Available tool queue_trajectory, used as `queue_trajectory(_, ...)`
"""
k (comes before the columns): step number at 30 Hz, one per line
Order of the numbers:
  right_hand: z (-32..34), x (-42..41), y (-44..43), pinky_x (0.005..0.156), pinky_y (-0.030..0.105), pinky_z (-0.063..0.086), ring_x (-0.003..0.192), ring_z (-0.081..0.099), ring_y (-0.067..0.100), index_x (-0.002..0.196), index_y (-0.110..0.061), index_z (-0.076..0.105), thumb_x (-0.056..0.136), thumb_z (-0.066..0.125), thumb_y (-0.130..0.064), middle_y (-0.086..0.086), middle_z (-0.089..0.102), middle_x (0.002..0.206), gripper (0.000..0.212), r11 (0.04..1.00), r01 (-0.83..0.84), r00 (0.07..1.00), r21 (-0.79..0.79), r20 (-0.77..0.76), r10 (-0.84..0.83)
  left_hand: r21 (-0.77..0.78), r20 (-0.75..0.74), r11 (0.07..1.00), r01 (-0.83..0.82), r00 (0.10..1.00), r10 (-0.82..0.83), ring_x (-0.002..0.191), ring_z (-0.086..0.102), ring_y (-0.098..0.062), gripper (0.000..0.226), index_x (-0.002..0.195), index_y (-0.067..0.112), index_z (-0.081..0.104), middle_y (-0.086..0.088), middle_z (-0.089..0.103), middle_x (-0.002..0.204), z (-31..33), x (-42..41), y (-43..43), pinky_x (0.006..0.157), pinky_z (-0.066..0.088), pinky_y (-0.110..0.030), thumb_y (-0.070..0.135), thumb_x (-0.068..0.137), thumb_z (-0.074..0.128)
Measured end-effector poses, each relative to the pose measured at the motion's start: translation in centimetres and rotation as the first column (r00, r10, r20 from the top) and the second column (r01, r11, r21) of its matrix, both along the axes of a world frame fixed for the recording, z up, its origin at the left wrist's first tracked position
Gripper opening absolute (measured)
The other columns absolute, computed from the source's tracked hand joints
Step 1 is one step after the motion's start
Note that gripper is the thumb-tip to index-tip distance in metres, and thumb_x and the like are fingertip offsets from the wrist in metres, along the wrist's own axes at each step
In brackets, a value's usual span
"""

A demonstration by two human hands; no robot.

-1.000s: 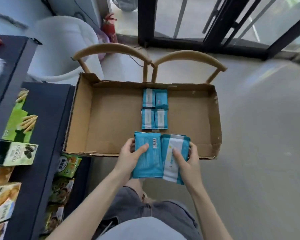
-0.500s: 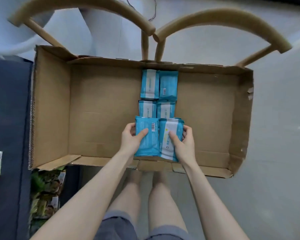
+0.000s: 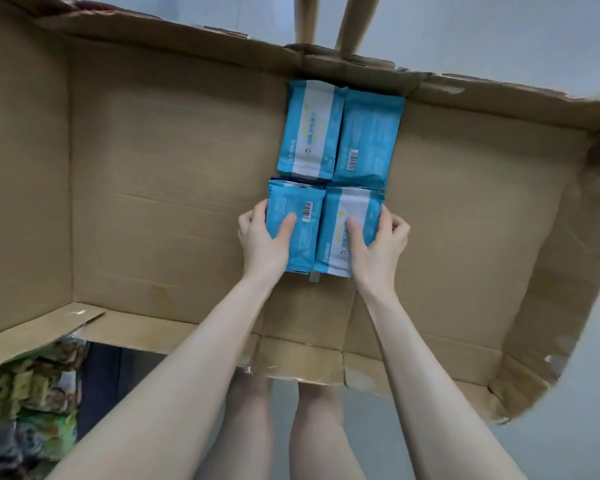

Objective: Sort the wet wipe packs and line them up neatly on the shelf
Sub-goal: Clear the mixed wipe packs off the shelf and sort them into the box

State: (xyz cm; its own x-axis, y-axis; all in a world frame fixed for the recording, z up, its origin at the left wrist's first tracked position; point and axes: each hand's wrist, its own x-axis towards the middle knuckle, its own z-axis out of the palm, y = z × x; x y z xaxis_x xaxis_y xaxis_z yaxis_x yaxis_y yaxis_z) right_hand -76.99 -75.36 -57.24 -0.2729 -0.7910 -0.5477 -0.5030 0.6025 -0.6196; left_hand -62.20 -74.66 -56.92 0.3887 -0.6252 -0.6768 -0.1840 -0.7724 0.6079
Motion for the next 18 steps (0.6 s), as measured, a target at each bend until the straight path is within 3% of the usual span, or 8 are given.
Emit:
queue_trajectory(3, -0.8, 0.2, 0.3, 0.101, 0.029, 0.026, 0.122, 0.033, 0.019, 0.139, -0.010, 0.038, 0.089, 0.036, -0.054, 0.010, 0.042, 0.136, 0.066, 0.995, -0.094, 0.995, -0.041, -0.044, 0.092, -0.029, 0.100, 0.993, 0.113, 0.989, -0.110, 0.123, 0.029, -0.010, 0.053, 0.146, 0.017, 0.029, 0.002, 0.032, 0.130, -0.1, -0.9, 0.6, 0.100, 0.021, -0.020, 0.033, 0.098, 0.046)
queue_trajectory(6, -1.4, -0.1, 0.3, 0.102, 0.028, 0.025, 0.122, 0.035, 0.022, 0.140, -0.007, 0.036, 0.090, 0.033, -0.051, 0.011, 0.045, 0.135, 0.067, 0.988, -0.147, 0.988, -0.041, -0.054, 0.145, -0.030, 0.156, 0.982, 0.188, 0.971, -0.182, 0.128, 0.027, -0.014, 0.055, 0.148, 0.013, 0.023, -0.004, 0.032, 0.139, -0.6, -0.8, 0.9, 0.098, 0.017, -0.016, 0.033, 0.100, 0.041)
queue_trajectory(10, -0.7, -0.9, -0.4, 0.103, 0.037, 0.032, 0.122, 0.036, 0.023, 0.140, -0.008, 0.036, 0.094, 0.041, -0.042, 0.011, 0.044, 0.135, 0.058, 0.976, -0.217, 0.975, 0.023, -0.048, 0.218, -0.001, 0.126, 0.957, 0.289, 0.950, -0.286, 0.124, 0.035, -0.015, 0.049, 0.143, 0.015, 0.033, -0.005, 0.037, 0.135, -0.4, 0.5, 0.3, 0.101, 0.027, -0.024, 0.035, 0.099, 0.042)
queue_trajectory(13, 0.7, -1.3, -0.8, 0.099, 0.046, 0.039, 0.121, 0.043, 0.027, 0.140, -0.010, 0.037, 0.095, 0.047, -0.033, 0.010, 0.048, 0.132, 0.051, 0.961, -0.261, 0.962, 0.092, -0.059, 0.266, 0.051, 0.074, 0.920, 0.389, 0.917, -0.391, 0.109, 0.049, -0.013, 0.038, 0.134, 0.020, 0.045, -0.002, 0.050, 0.126, 1.1, 2.0, -0.3, 0.091, 0.039, -0.028, 0.029, 0.097, 0.047)
queue_trajectory(18, 5.9, -1.7, 0.2, 0.099, 0.039, 0.038, 0.126, 0.041, 0.029, 0.142, -0.009, 0.034, 0.095, 0.050, -0.024, 0.011, 0.043, 0.138, 0.051, 0.903, -0.402, 0.894, 0.153, -0.149, 0.423, 0.122, 0.132, 0.875, 0.469, 0.866, -0.482, 0.117, 0.053, -0.023, 0.040, 0.133, 0.012, 0.050, -0.007, 0.057, 0.129, 6.4, 3.1, 0.6, 0.097, 0.041, -0.033, 0.025, 0.096, 0.051)
